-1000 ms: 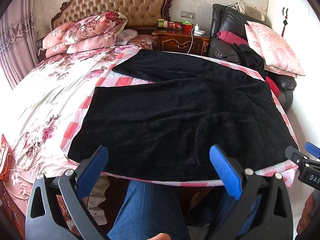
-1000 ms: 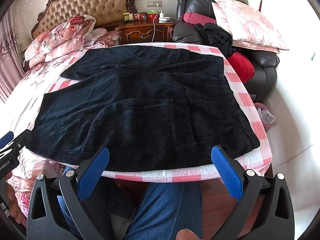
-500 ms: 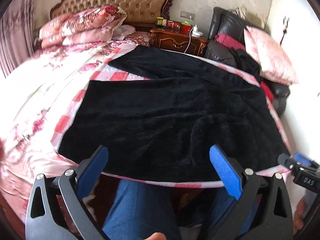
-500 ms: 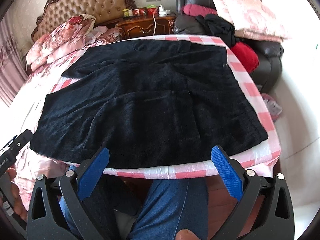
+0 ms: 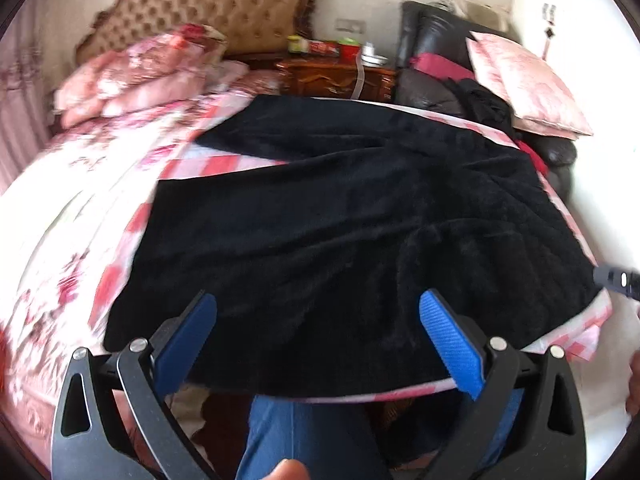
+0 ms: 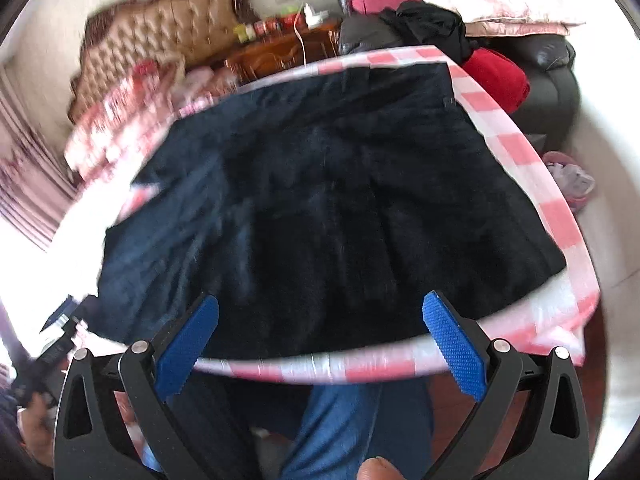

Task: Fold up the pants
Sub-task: 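Lower both tools onto the pants edge and close both grippers on it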

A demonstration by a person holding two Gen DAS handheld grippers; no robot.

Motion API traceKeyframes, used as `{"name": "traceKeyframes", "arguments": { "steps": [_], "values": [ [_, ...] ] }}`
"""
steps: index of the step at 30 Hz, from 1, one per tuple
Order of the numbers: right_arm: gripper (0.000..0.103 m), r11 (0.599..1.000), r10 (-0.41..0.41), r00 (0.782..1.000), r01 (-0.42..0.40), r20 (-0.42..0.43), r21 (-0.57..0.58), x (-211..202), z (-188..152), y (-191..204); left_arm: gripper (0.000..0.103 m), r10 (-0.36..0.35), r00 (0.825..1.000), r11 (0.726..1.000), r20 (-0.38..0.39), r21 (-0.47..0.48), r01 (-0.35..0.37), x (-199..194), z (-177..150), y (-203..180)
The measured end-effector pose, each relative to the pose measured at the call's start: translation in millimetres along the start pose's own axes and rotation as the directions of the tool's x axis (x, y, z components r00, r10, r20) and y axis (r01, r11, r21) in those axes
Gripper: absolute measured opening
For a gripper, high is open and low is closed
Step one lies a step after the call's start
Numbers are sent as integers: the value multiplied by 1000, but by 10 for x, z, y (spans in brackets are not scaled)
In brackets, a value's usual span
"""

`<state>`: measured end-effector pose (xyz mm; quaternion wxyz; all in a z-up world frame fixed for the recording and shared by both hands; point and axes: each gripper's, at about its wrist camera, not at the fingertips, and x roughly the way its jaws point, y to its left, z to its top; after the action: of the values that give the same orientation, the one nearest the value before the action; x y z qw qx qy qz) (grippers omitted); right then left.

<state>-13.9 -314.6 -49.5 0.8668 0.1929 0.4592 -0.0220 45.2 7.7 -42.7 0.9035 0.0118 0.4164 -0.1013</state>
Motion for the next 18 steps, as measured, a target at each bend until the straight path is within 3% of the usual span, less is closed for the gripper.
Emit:
{"name": "traceKeyframes", "arguments": {
  "steps": [2, 4, 7, 9, 13, 18],
  "values": [
    [99, 1000, 10, 1000, -10, 27, 0, 30, 195, -124, 102, -56, 998, 998, -34, 2, 56, 116, 175, 83],
    [99, 1000, 15, 999, -15, -32, -10, 176, 473, -270, 102, -97, 993, 995, -65, 4, 98, 266, 418, 204],
    [99, 999, 32, 997, -30, -67, 23, 368, 869, -529, 102, -80, 994, 995, -74, 55, 84, 572, 909, 443],
    [99, 999, -17, 993, 21, -114, 35, 600, 1219, -737, 100, -74, 993, 995, -92, 67, 80, 837, 1283, 633],
    [99, 995, -82, 981, 91, -176, 42, 1058, 1827, -1103, 83, -167, 971, 986, -169, -31, 164, 1536, 2088, 1144],
    [99, 994, -105, 971, 111, -215, 18, 1591, 2467, -1400, 74, -124, 965, 992, -231, -54, 114, 2527, 2969, 1657]
  ]
}}
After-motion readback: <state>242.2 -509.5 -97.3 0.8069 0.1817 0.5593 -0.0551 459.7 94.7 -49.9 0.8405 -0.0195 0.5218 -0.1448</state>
